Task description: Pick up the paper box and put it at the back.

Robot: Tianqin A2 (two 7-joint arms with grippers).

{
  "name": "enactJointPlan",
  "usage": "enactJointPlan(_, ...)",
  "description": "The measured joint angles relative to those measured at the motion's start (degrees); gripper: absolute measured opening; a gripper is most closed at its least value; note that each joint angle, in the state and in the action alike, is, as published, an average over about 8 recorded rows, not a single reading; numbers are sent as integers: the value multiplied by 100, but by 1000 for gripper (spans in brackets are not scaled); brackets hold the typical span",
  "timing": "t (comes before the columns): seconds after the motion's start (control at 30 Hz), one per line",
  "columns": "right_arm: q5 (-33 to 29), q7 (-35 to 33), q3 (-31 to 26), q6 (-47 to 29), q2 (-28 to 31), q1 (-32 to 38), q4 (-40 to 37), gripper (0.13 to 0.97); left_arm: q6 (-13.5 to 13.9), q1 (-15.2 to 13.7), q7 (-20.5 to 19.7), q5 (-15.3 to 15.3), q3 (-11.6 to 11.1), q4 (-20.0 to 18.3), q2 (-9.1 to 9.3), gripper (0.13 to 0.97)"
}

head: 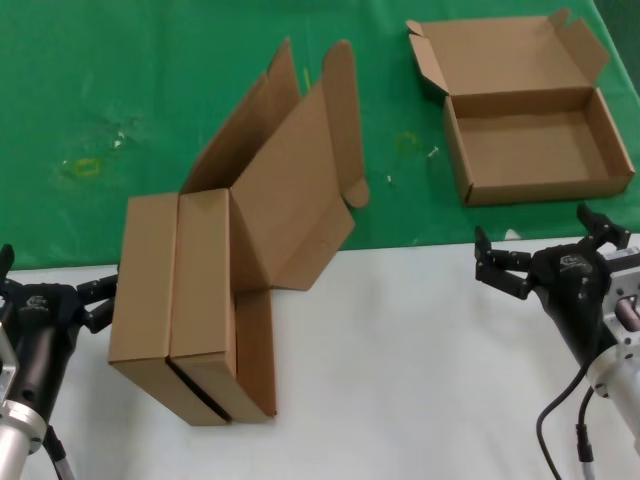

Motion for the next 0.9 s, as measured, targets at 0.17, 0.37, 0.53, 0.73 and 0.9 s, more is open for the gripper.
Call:
enactJointPlan(0.17, 6, 3, 5, 6, 0, -11, 12, 966, 0, 0, 0, 0, 0, 0, 0, 966)
enactJointPlan(0.37, 6, 3, 6, 6, 0, -12, 12, 966, 0, 0, 0, 0, 0, 0, 0, 966)
enactJointPlan(0.53, 6, 3, 6, 6, 0, -12, 12, 966, 0, 0, 0, 0, 0, 0, 0, 966)
enactJointPlan(0.73, 6, 3, 6, 6, 0, -12, 12, 966, 0, 0, 0, 0, 0, 0, 0, 966)
enactJointPlan(0.9, 6, 3, 6, 6, 0, -12, 12, 966, 0, 0, 0, 0, 0, 0, 0, 966)
